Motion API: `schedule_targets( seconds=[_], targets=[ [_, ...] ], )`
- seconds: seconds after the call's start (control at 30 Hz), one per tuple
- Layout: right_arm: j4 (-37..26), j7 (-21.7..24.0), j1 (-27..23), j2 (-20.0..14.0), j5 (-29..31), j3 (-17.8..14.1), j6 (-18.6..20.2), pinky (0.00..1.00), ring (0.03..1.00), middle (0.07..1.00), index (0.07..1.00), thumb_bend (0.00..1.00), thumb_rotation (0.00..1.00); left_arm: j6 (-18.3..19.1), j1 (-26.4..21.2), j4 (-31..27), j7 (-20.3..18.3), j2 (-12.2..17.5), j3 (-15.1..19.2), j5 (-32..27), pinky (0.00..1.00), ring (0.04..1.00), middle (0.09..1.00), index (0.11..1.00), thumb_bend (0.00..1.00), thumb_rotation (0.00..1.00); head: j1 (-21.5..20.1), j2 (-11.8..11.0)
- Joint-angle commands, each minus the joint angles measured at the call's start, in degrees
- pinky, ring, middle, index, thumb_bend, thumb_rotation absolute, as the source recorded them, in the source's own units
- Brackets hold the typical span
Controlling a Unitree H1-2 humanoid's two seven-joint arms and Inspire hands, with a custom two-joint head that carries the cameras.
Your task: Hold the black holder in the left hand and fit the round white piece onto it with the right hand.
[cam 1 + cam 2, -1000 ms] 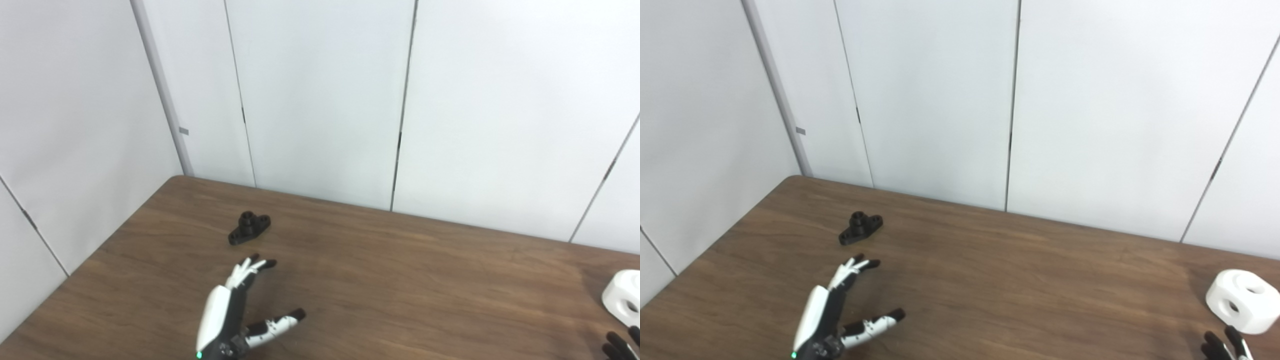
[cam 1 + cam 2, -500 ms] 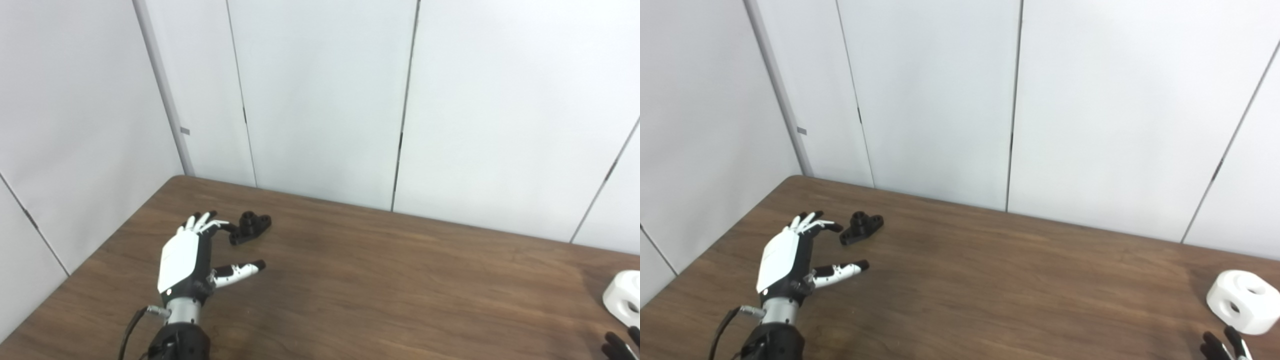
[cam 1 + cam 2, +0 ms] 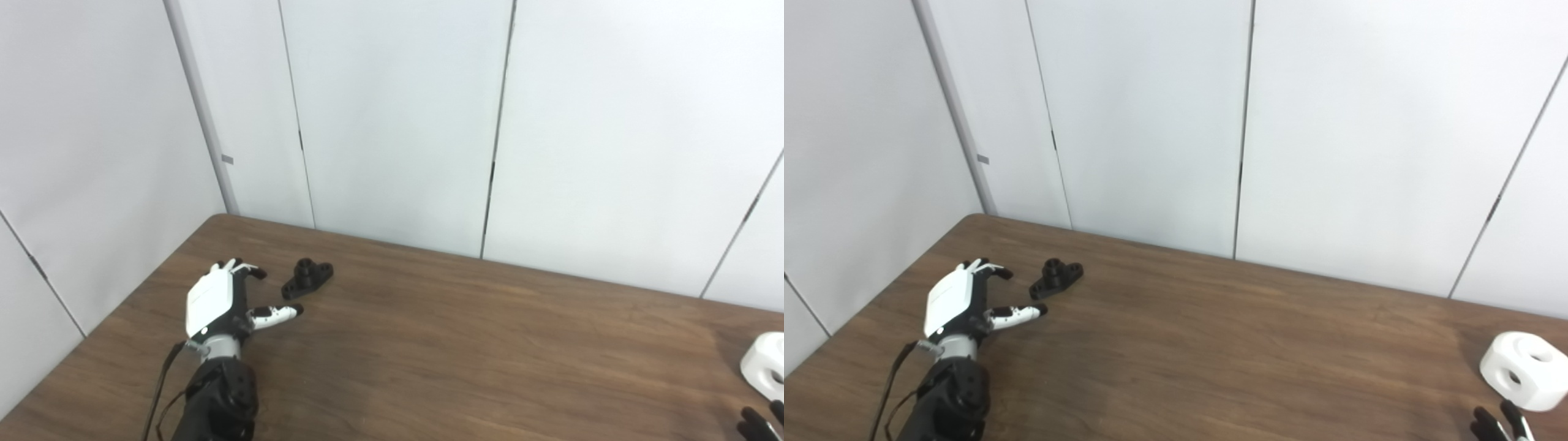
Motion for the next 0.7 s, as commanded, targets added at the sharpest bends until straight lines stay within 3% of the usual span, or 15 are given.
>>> schedule_targets(
  seconds=[0.0,0.5,0.67],
  targets=[
    [-0.86,-0.18,0.00,0.16,-0.27,0.23,-0.35,1.00,0.919,0.899,0.952,0.73,1.00,-0.82,-3.48,1.10,2.51,2.57,0.13,-0.30,1.00,0.991,0.929,0.709,0.93,0.31,0.04,0.08],
    [-1.44,-0.19,0.18,0.38,-1.10,1.04,0.29,1.00,0.929,0.904,0.962,0.74,1.00,-1.33,-10.85,12.46,2.60,5.43,-4.44,-4.94,1.00,1.000,0.954,0.776,0.97,0.38,-0.91,0.04],
    [-0.81,1.09,0.03,-0.80,-0.99,1.70,-0.17,1.00,0.959,0.957,0.996,0.76,1.00,-2.25,-12.59,15.17,2.88,5.66,-5.79,-6.47,1.00,1.000,0.956,0.761,0.97,0.36,-1.19,0.09]
  ],
)
